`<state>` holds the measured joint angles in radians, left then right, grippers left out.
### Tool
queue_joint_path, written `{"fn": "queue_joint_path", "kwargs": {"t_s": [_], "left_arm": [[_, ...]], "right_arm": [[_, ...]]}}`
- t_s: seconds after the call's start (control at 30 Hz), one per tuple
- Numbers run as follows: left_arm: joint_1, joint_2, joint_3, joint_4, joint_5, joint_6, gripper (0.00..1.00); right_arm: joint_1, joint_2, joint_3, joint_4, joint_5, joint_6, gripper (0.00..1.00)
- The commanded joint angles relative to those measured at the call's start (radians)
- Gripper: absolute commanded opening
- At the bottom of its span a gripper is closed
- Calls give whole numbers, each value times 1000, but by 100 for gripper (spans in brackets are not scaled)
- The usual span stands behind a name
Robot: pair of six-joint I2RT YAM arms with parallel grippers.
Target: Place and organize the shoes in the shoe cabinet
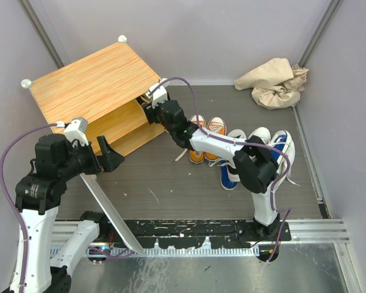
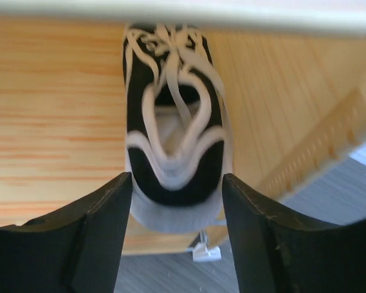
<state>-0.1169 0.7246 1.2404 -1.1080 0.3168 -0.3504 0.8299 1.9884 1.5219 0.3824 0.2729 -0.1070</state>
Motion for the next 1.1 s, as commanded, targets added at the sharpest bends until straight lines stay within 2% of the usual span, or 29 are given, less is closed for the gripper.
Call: {"fn": "queue_joint_path", "kwargs": {"t_s": [0.0,0.2,0.3,0.4,0.47,0.5,0.57,0.83,1.07], "left_arm": [[-1,2,1,29,2,12,98],[-1,7,16,24,18,13,98],[-2,7,30,20,31,18,98],[-2,1,34,28,43,19,98],[-2,-5,35,33,52,18,98],[-1,-7,34,36,59,16,98],[-1,-12,31,45,77,11,98],[-7,-15,17,69,123,-10,98],[-8,-23,2,74,124,-12,98]], "right_arm": [[2,-149,-64,23,17,39,72],[27,-327,-163,-148,55,109,78],[36,-428,-170,-379,189,189,80],[37,-508,-165,-688,368,294,83],[36,-545,-171,-899,496,379,90],[36,-565,-186,-997,551,454,97],[32,-622,-249,-1125,582,561,100],[-7,-802,-543,-1269,452,838,100],[-59,-891,-647,-1285,420,900,100]]}}
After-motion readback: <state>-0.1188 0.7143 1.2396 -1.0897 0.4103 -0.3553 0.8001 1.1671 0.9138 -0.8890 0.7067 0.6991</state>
